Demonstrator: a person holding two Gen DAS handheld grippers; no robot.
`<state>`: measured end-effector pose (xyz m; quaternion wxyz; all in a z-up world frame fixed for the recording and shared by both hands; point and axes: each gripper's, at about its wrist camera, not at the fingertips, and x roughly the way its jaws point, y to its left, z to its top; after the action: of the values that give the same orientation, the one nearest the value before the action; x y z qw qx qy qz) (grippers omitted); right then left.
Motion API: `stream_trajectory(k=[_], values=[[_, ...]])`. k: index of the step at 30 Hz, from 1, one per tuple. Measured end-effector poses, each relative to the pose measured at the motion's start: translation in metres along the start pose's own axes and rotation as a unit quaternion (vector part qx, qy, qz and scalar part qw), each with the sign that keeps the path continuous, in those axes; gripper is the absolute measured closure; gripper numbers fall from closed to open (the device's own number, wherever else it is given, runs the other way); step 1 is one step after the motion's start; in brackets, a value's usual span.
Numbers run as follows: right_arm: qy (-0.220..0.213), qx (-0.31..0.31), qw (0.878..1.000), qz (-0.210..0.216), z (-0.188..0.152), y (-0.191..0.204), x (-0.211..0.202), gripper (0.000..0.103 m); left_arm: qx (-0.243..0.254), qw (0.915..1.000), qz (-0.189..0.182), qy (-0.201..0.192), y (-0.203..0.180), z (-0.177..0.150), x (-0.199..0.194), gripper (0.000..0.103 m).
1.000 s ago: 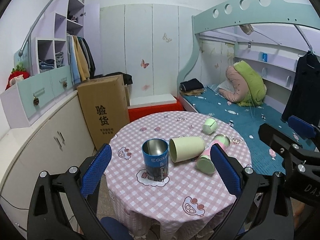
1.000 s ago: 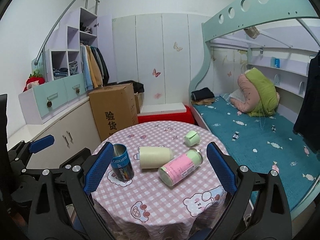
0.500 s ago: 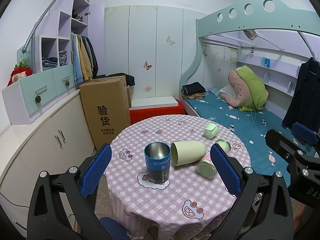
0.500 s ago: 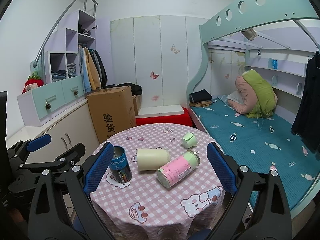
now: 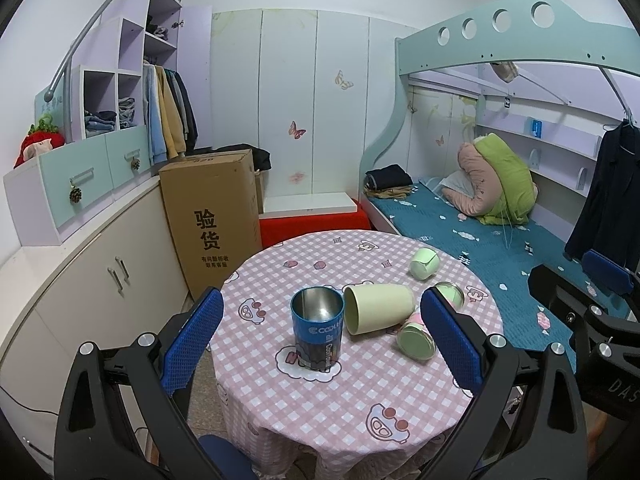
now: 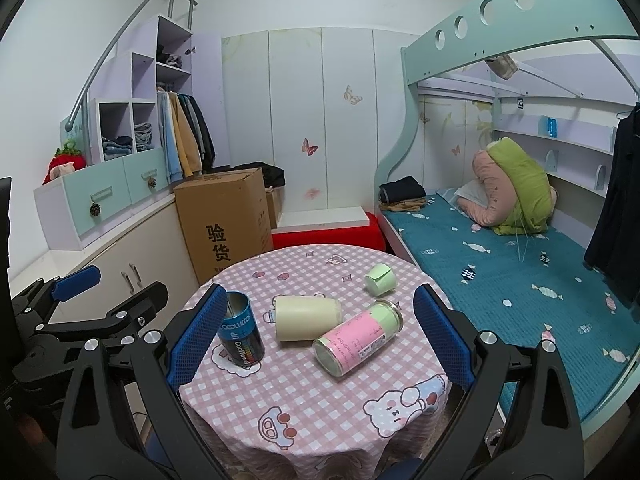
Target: Flip cup upright
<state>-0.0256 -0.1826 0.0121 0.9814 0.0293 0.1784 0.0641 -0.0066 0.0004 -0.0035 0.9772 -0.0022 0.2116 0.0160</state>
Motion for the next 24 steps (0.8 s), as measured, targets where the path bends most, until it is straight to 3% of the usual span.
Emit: stream_trajectory(k=[24], values=[[0.001, -0.001, 1.0, 0.0, 0.0021, 0.0008, 0.0004, 0.008, -0.002, 1.0, 0.001, -0.004, -0.0004, 0.005, 0.0066, 0.008]])
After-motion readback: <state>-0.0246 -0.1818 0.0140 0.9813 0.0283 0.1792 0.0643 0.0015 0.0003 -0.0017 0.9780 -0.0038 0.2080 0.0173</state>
